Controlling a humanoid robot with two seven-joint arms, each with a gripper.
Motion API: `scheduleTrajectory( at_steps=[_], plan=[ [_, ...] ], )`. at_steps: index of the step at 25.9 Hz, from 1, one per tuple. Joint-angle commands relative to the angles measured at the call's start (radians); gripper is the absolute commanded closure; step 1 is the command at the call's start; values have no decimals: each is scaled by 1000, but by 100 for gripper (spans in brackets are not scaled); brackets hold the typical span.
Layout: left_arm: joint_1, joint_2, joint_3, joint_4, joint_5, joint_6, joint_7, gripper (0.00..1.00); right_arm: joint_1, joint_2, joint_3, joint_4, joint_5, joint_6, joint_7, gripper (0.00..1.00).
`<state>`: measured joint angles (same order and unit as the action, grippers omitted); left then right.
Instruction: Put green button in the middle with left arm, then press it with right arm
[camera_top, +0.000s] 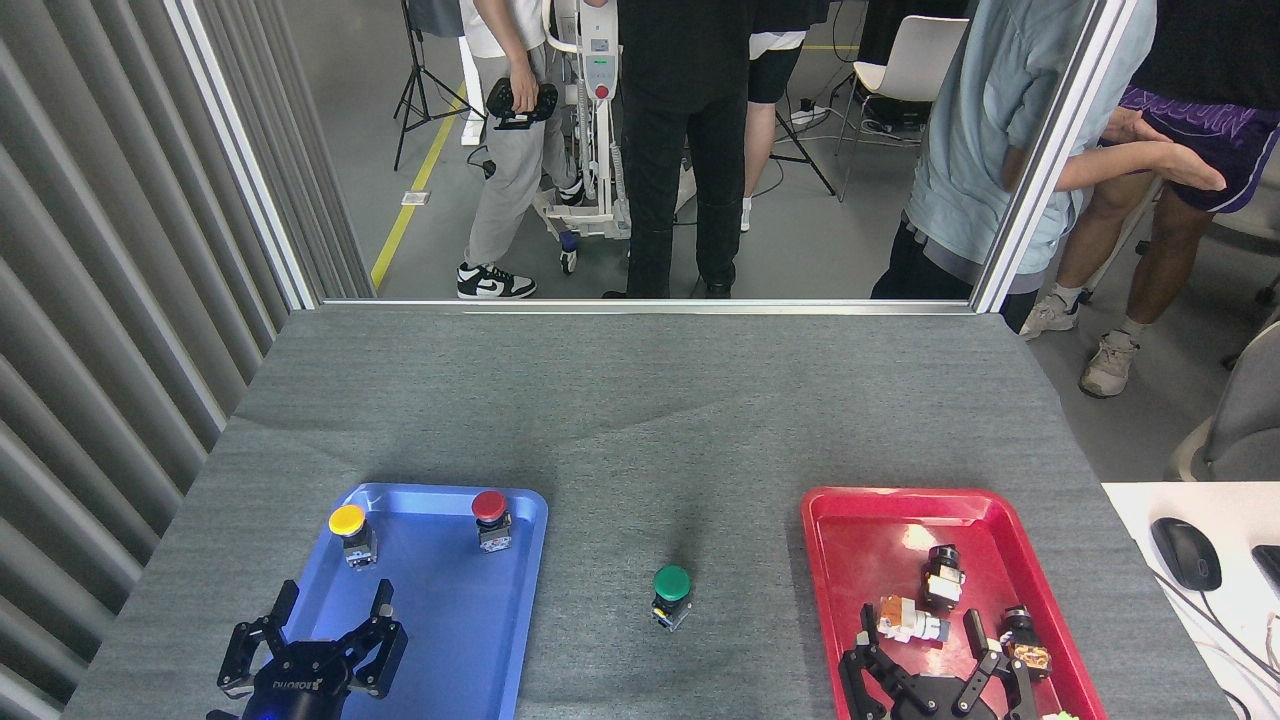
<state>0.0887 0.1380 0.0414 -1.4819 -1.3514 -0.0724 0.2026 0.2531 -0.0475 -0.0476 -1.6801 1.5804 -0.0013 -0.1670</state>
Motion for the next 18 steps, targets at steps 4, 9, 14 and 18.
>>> scheduleTrajectory(
  at_steps=[4,9,14,18],
  plan=[
    [6,0,0,-1,0,0,0,0,0,0,0,0,0,0,0,0],
    [6,3,0,-6,-2,-1,0,0,0,0,0,-1,0,0,0,0],
    [8,0,0,-14,-2,-29,0,0,0,0,0,0,0,0,0,0],
    [8,2,2,-14,-3,-29,0,0,0,0,0,0,0,0,0,0]
  ],
)
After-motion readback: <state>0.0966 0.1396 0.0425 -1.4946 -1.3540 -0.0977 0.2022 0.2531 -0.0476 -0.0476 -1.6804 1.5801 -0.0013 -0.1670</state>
